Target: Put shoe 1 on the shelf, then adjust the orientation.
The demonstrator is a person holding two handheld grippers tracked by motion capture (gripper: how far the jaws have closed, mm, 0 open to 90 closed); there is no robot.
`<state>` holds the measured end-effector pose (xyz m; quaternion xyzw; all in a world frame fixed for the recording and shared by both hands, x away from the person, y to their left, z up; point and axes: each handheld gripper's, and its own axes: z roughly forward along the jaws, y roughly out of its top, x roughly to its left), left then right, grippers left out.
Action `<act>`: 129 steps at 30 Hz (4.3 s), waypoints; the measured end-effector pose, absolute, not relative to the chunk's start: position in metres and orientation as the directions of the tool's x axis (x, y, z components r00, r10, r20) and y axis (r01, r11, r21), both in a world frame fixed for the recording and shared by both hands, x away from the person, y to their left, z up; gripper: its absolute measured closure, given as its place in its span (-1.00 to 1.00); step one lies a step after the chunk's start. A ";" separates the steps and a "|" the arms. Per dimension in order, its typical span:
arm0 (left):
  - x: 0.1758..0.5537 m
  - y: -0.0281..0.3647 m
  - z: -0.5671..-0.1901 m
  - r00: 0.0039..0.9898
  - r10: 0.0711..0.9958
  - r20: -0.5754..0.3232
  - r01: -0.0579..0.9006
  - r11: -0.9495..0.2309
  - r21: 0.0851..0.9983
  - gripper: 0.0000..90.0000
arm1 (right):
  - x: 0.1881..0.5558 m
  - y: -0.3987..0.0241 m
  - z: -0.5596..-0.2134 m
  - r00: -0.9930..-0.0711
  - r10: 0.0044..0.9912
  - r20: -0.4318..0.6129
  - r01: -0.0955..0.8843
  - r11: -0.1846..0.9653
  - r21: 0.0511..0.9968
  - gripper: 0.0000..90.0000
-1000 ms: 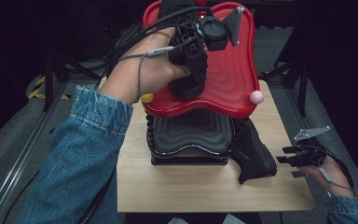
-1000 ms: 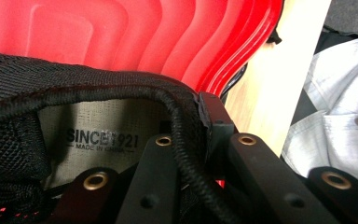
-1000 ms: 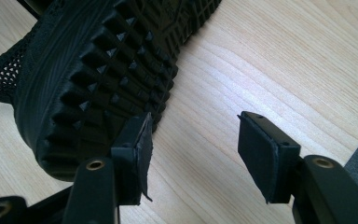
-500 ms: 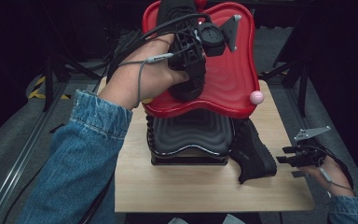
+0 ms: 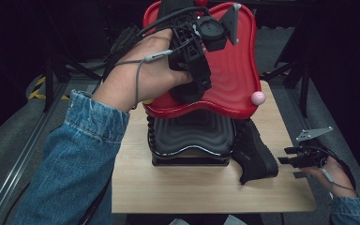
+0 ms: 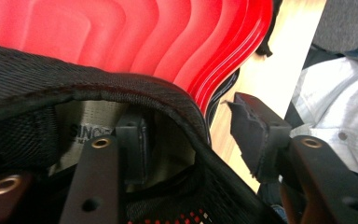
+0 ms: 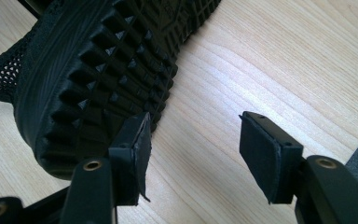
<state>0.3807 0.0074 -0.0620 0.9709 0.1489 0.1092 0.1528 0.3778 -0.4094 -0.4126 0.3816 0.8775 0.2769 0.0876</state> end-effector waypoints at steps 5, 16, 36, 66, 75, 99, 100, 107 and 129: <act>0.373 0.010 -0.052 0.927 0.328 0.183 0.252 -0.904 0.345 0.07 | 0.377 -0.409 -0.413 -0.695 0.717 0.058 0.621 0.557 0.551 -0.03; 0.360 0.024 -0.028 0.927 0.331 0.178 0.231 -0.875 0.425 0.02 | 0.377 -0.408 -0.415 -0.698 0.714 0.057 0.619 0.562 0.549 -0.04; 0.338 0.089 -0.022 0.888 0.417 0.191 0.303 -0.846 0.440 0.02 | 0.378 -0.408 -0.416 -0.696 0.716 0.062 0.629 0.565 0.534 -0.05; 0.357 0.197 -0.150 0.779 0.627 0.001 0.554 -0.689 0.467 0.07 | 0.378 -0.409 -0.416 -0.689 0.722 0.055 0.636 0.567 0.524 -0.02; 0.369 0.214 -0.211 0.759 0.651 -0.032 0.582 -0.655 0.483 0.04 | 0.378 -0.409 -0.418 -0.683 0.728 0.060 0.646 0.564 0.515 -0.02; 0.361 0.225 -0.338 0.648 0.753 -0.115 0.693 -0.520 0.500 0.00 | 0.371 -0.409 -0.395 -0.658 0.749 0.074 0.653 0.520 0.551 0.44; 0.361 0.227 -0.341 0.645 0.755 -0.118 0.691 -0.511 0.511 0.00 | 0.371 -0.408 -0.393 -0.657 0.750 0.079 0.656 0.518 0.549 0.46; 0.365 0.234 -0.356 0.624 0.769 -0.137 0.716 -0.493 0.494 -0.02 | 0.369 -0.406 -0.380 -0.648 0.758 0.072 0.642 0.493 0.587 0.80; 0.368 0.231 -0.372 0.634 0.762 -0.132 0.725 -0.526 0.444 -0.10 | 0.395 -0.335 -0.357 -0.768 0.640 -0.016 0.556 0.679 0.479 1.00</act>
